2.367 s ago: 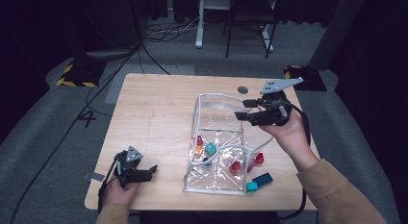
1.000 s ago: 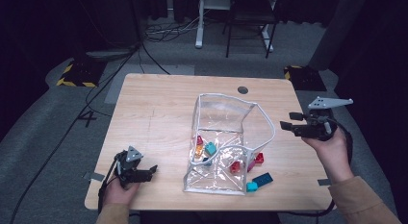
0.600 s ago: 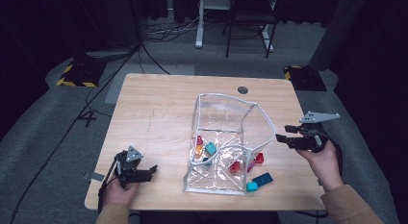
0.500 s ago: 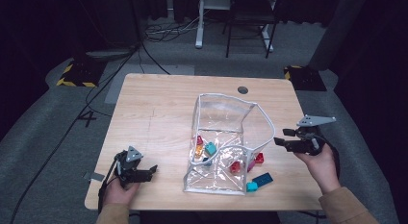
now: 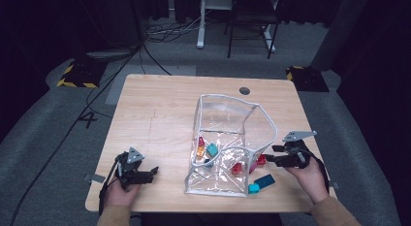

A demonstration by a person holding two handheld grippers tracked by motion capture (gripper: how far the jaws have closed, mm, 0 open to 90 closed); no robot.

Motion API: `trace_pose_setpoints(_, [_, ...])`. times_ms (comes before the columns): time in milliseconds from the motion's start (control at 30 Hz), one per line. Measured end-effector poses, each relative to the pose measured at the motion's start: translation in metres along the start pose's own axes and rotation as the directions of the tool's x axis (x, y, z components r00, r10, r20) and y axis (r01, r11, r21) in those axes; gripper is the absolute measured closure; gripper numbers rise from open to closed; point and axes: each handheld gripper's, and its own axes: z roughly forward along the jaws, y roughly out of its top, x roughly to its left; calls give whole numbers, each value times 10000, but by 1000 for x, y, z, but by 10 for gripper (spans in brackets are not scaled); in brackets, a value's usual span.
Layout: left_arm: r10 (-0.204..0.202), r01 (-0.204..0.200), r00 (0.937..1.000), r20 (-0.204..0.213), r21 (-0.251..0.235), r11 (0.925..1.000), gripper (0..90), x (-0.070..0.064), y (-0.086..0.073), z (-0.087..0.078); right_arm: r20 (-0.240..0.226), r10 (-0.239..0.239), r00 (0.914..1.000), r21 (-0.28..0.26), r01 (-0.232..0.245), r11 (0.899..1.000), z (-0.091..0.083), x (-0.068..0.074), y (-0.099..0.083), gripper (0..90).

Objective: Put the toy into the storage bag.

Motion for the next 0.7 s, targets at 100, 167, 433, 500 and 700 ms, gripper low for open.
trace_pose_setpoints(100, [7, -7, 10000, 2, 6, 10000, 156, 0, 0, 0, -141, 1, 9999, 136, 1, 9999, 6, 3, -4, 424])
trace_pose_setpoints(167, [3, -3, 10000, 2, 2, 10000, 156, 0, 0, 0, -171, -20, 9999, 202, 24, 9998, 10, 4, -6, 410])
trace_pose_setpoints(433, [2, -2, 10000, 4, 6, 10000, 156, 0, 0, 0, -91, -659, 9978, 711, 664, 9953, 31, 13, -9, 395])
trace_pose_setpoints(500, [6, -6, 10000, 0, 8, 10000, 156, 0, 0, 0, 98, -867, 9962, 800, 856, 9931, 36, 15, -10, 393])
trace_pose_setpoints(700, [-10, 10, 10000, -4, 22, 10000, 156, 0, 0, 0, 429, -790, 9960, 603, 763, 9953, 44, 11, -9, 404])
